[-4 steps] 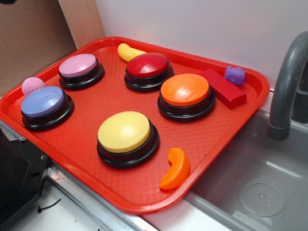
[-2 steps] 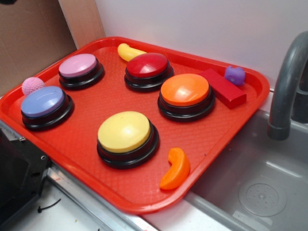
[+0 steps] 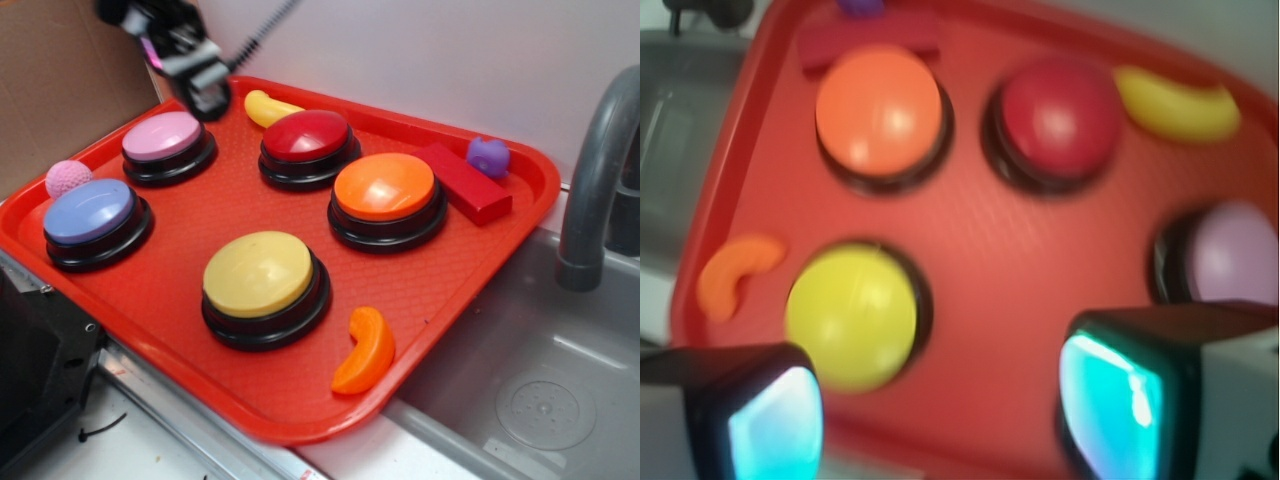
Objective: Push the orange button.
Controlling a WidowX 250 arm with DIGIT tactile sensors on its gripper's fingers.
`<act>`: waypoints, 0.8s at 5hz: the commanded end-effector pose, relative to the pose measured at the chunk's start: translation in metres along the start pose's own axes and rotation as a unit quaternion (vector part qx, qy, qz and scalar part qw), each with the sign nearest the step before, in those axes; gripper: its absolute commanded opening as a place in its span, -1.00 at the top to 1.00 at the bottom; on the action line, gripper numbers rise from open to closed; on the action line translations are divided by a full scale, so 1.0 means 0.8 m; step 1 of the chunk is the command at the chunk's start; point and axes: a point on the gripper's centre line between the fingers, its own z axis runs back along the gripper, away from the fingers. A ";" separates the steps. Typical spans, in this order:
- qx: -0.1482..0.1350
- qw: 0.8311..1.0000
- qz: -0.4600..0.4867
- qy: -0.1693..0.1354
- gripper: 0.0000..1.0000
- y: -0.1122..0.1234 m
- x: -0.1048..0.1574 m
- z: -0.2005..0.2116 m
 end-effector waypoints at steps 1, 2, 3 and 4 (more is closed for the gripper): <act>0.002 1.000 -0.012 -0.029 -1.00 -0.005 0.011 0.015; 0.002 1.000 -0.012 -0.029 -1.00 -0.005 0.011 0.015; -0.034 0.998 -0.044 -0.035 -1.00 -0.002 0.044 -0.017; -0.042 0.997 -0.048 -0.048 -1.00 -0.003 0.090 -0.044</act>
